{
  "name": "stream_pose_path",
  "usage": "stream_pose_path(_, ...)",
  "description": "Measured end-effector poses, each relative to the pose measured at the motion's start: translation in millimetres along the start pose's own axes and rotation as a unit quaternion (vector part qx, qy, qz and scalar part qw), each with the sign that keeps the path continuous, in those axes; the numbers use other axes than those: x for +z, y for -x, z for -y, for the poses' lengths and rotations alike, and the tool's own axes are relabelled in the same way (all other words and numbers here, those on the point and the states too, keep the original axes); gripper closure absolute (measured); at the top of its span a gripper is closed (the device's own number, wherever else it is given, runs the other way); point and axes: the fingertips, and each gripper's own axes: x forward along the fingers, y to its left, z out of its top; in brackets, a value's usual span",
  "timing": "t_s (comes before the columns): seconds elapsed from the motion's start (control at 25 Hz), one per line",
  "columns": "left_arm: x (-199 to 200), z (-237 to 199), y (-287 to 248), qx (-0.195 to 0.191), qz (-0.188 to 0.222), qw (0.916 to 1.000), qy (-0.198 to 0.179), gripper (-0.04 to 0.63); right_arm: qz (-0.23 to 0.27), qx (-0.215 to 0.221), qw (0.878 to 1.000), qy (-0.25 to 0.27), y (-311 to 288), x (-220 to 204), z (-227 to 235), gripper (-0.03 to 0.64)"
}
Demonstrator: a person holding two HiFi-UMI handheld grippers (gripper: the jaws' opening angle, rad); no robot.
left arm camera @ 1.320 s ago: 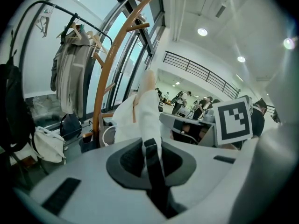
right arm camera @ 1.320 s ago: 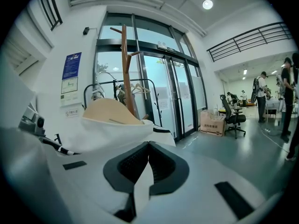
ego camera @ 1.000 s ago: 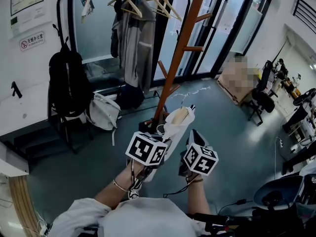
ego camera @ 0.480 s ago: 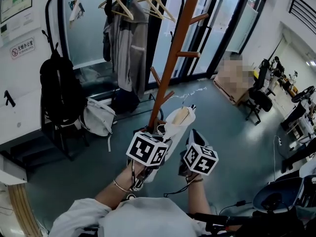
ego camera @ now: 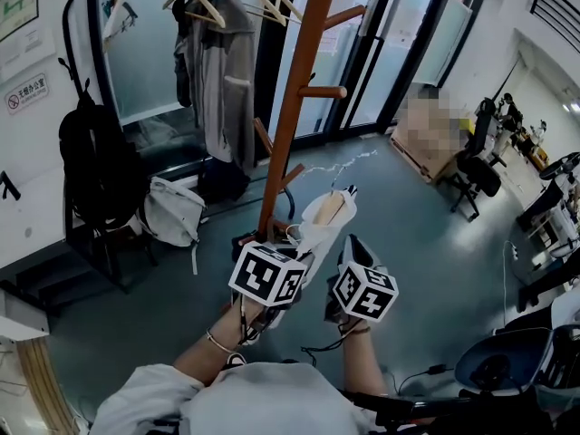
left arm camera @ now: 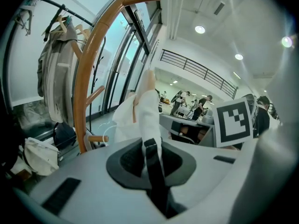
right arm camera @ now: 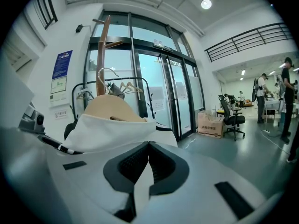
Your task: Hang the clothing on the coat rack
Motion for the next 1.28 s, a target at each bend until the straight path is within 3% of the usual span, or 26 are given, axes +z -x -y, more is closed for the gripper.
stream_pose_path(0.24, 8, 3, -28, 0.037, -0.002, 0.9990, 0.027, 0.561, -0.002, 0.045, 0.999, 0.000, -23, 13, 24, 0.594)
stream_pose_path(0.52, 32, 12, -51, 0.089, 0.025, 0.9942, 0.054, 0.561, -0.003, 0.097, 0.995, 0.010, -36, 31, 46, 0.594)
stream_pose_path(0.88, 53, 8, -60, 0.104, 0.041, 0.9878, 0.108, 0.561, -0.001, 0.135, 0.991, 0.007, -54, 38, 48, 0.594)
stream_pose_path(1.28, 98, 6, -58, 0.131, 0.077, 0.9842, 0.091, 0.561, 0.011, 0.140, 0.990, 0.007, -63, 55, 57, 0.594)
